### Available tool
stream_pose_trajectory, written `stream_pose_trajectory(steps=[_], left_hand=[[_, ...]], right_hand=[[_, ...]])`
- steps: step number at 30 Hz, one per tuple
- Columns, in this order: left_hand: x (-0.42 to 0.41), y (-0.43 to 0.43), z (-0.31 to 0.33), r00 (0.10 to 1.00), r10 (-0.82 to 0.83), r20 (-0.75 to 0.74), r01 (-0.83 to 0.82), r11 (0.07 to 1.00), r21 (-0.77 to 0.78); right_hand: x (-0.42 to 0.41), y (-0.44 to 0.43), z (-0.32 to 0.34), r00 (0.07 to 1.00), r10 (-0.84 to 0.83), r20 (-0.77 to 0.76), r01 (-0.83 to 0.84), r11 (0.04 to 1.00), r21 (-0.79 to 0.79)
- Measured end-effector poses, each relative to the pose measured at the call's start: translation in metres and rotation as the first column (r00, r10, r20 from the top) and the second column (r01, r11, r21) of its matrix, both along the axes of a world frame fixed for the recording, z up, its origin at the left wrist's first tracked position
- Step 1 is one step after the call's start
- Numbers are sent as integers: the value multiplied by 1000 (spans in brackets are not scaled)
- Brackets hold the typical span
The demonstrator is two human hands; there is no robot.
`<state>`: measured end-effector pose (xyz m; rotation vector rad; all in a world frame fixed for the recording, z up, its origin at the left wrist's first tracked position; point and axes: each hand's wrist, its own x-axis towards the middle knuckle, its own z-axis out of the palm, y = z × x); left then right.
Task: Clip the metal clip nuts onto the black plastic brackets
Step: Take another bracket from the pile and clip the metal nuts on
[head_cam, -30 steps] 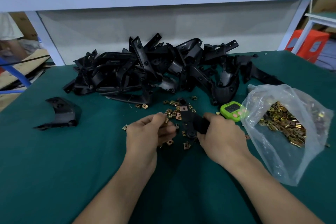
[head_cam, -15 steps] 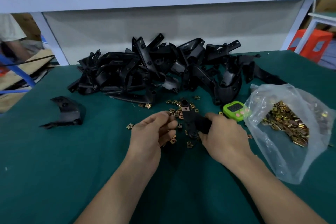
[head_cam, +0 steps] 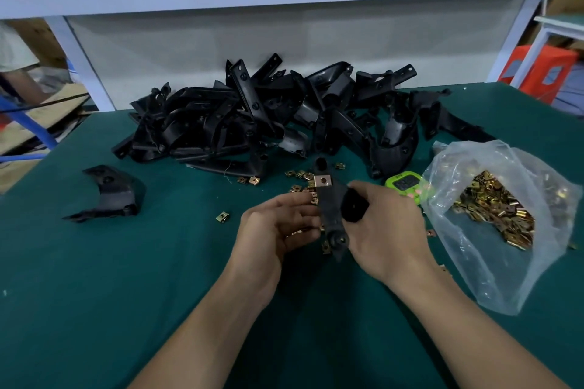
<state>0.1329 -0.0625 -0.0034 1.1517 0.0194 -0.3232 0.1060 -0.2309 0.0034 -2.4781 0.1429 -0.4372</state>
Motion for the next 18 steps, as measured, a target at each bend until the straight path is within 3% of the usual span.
stream_pose_trajectory(steps=[4,12,18], left_hand=[[-3,0,2,999,-9,-31,7,999,-41],[-5,-3,8,986,51,-162,-55,998,-21],[-5,-8,8,996,85,-16,-83,994,74]], right_hand=[[-9,15,3,963,241,-124,-215,958,189],[-8,27,-9,969,229,-92,-216,967,137],[-7,27,-12,979,195,-64,-181,967,180]])
